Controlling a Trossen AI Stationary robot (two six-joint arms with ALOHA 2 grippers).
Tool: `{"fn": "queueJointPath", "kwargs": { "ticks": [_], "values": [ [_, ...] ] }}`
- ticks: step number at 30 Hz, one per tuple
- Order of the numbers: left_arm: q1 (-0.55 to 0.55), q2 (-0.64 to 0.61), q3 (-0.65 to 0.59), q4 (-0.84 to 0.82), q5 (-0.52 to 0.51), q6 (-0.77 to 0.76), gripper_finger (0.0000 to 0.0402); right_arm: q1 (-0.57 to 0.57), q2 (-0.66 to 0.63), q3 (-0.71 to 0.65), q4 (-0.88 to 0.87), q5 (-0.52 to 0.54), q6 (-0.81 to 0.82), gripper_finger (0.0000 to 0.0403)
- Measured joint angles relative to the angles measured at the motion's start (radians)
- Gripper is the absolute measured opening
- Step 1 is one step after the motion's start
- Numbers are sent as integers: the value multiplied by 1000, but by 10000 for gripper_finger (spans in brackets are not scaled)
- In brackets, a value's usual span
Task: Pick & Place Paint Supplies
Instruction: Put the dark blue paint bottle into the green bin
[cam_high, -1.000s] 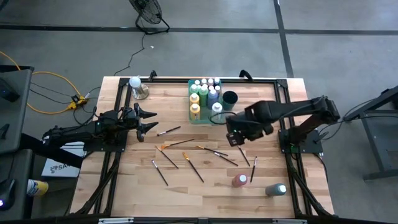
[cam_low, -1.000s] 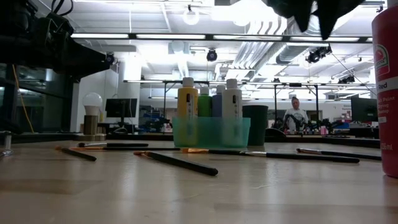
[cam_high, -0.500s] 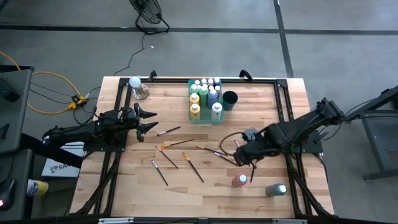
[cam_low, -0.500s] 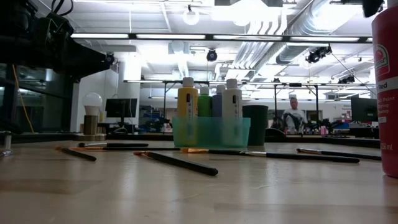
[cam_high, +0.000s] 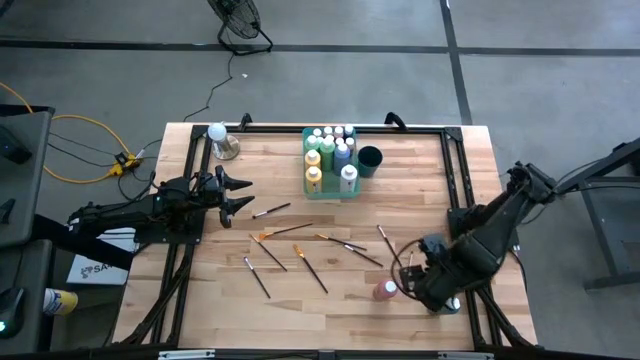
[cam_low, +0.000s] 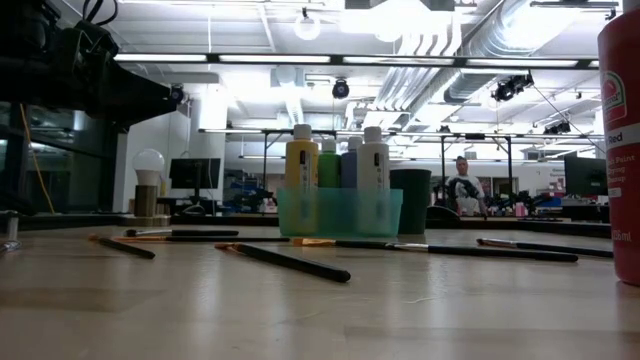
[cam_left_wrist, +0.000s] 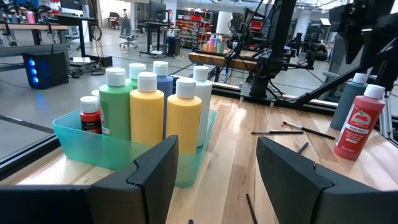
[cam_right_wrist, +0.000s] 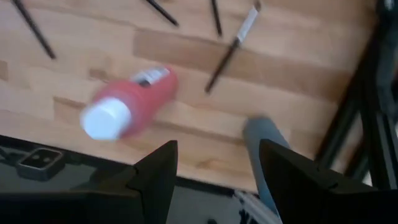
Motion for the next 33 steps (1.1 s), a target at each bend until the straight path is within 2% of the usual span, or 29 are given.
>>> {"fn": "queueJointPath", "kwargs": {
  "ticks": [7, 11, 24, 29, 33],
  "values": [
    [0, 0, 0, 0, 0, 0, 211, 135, 0, 0, -75, -122, 253, 220],
    [0, 0, 0, 0, 0, 0, 211, 194, 0, 0, -67, -139, 349, 220],
    [0, 0, 0, 0, 0, 0, 211, 231, 49, 1, -31, -213, 359, 220],
    [0, 0, 0, 0, 0, 0, 211, 248, 49, 1, -35, -191, 359, 220],
    [0, 0, 0, 0, 0, 0, 211, 248, 49, -1, -23, -128, 355, 220]
  ]
}}
